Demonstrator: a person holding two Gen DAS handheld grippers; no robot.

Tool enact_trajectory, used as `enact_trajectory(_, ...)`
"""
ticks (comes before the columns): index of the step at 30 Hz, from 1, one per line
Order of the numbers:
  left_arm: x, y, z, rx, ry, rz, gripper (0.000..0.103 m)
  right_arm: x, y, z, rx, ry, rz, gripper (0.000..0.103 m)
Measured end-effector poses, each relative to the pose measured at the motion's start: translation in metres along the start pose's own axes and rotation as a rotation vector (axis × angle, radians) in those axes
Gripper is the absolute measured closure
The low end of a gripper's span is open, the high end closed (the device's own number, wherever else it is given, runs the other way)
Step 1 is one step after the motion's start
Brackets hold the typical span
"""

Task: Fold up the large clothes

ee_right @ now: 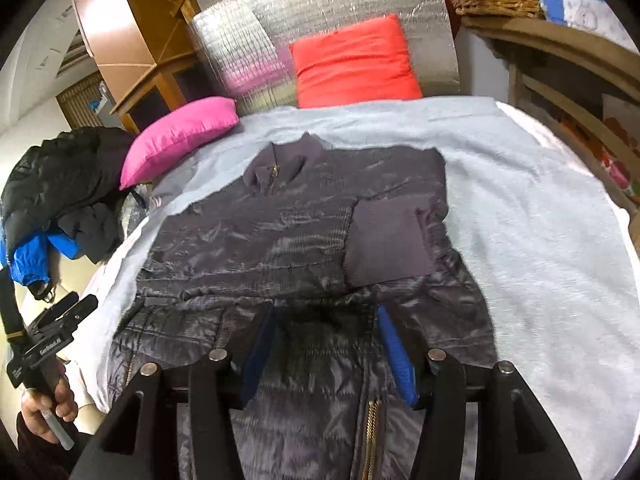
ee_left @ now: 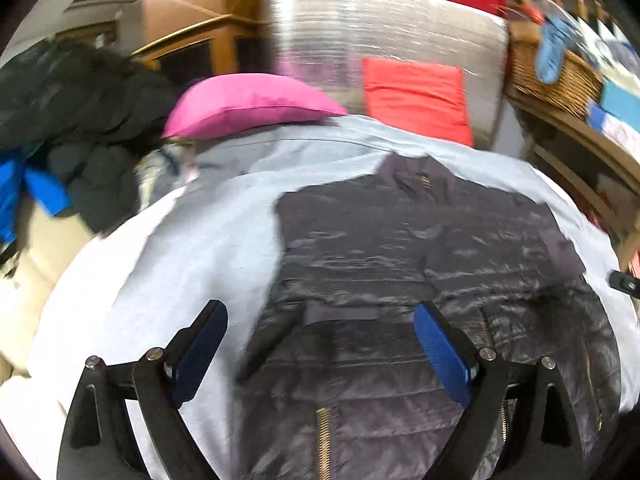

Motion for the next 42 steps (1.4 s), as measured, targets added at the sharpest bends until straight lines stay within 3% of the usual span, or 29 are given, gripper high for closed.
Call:
enact_trajectory(4, 0.006, -0.024, 0.024, 0.06, 0.003, -0.059, 0.003, 0.008, -0.025, -0.004, 0.01, 0.001, -0.048, 0.03)
enact_trajectory(7, 0.015, -0.016, 0.041, 0.117, -0.002, -0.064, 0.0, 0.013, -0.026, -0.018, 0.01, 0.039, -0.052, 0.02)
enact_trajectory(15, 0.032, 0.076, 0.051, 0.039, -0.125, 0.065, 0.0, 0.031, 0.032, -0.08, -0.03, 0.203, -0.002, 0.02)
enact_trajectory(23, 0.042, 0.144, 0.027, 0.013, -0.117, 0.136, 0.0, 0.053, 0.101, -0.101, -0.065, 0.201, 0.069, 0.02)
enact_trajectory(31, 0.032, 0.187, 0.012, 0.021, -0.051, 0.202, 0.001, 0.051, 0.141, -0.104, -0.077, 0.186, 0.141, 0.02)
enact_trajectory(33, 0.029, 0.191, 0.006, 0.028, -0.009, 0.208, 0.003, 0.052, 0.144, -0.1, -0.046, 0.178, 0.159, 0.02)
enact_trajectory(37, 0.026, 0.197, 0.001, -0.037, -0.005, 0.232, 0.027, 0.05, 0.145, -0.085, -0.034, 0.141, 0.16, 0.027)
enact_trajectory(42, 0.025, 0.195, -0.001, -0.027, 0.014, 0.215, 0.028, 0.048, 0.141, -0.077, -0.076, 0.085, 0.128, 0.033)
Point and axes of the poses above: each gripper's, at about its wrist camera, not at the fingertips, and y roughly the way its jaws point, z to its left, x to its top, the point moved 4 cm from there along y, roughly the way its jaws point
